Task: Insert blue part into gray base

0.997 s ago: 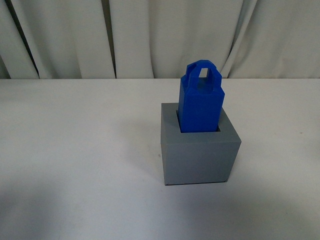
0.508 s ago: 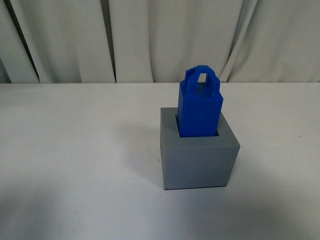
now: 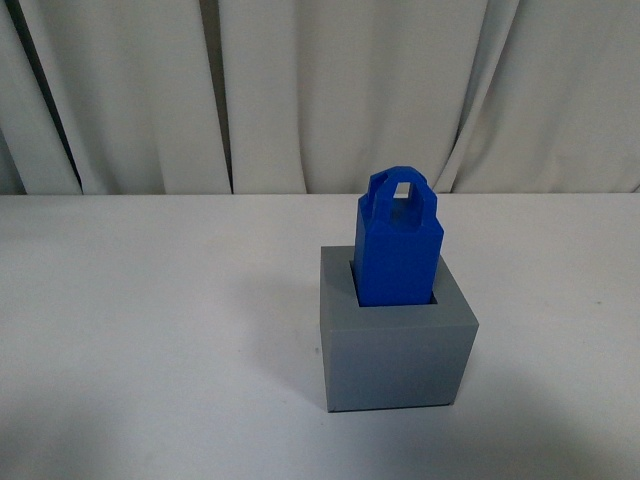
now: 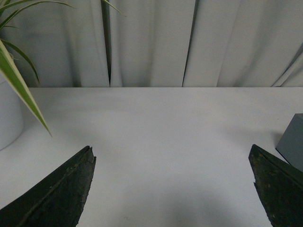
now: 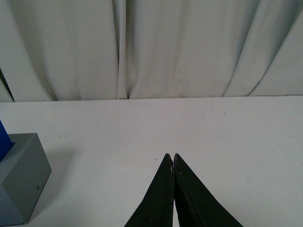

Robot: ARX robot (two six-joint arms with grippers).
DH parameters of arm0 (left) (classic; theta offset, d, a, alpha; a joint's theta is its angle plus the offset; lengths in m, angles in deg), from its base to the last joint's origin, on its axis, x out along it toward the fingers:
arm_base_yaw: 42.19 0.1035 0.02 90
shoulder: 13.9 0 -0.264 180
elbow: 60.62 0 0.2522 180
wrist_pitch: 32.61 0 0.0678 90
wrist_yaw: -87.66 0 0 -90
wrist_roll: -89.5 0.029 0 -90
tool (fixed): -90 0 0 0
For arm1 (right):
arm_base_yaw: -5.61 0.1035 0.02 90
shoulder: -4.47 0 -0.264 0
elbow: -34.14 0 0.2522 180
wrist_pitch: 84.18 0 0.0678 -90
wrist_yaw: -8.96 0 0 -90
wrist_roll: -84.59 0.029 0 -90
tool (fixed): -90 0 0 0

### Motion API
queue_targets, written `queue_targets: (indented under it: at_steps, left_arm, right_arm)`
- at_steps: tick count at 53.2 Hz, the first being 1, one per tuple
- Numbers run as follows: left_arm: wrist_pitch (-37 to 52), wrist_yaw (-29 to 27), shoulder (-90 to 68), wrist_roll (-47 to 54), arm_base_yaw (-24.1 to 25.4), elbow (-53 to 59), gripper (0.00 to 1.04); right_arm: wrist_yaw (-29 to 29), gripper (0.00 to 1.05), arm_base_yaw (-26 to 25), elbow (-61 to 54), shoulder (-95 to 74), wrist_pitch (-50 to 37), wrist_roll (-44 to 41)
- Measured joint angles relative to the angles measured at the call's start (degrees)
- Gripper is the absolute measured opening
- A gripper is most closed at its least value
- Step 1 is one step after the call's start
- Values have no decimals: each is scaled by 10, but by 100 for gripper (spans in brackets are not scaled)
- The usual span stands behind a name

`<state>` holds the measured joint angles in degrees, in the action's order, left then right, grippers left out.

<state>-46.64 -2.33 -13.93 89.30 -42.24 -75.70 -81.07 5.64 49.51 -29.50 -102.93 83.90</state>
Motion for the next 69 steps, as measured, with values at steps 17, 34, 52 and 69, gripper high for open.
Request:
queue_targets:
  at_steps: [17,34,52,69]
  left_arm:
    - [0,0,0,0,0,0,99]
    - [0,0,0,0,0,0,99]
    - [0,0,0,0,0,0,99]
    - [0,0,0,0,0,0,99]
  right_arm:
    - [0,2,0,-13,94,79,0]
    - [0,2,0,-13,167,150,0]
    - [0,2,0,-13,227,210,0]
    - [-1,2,0,-13,337,323,0]
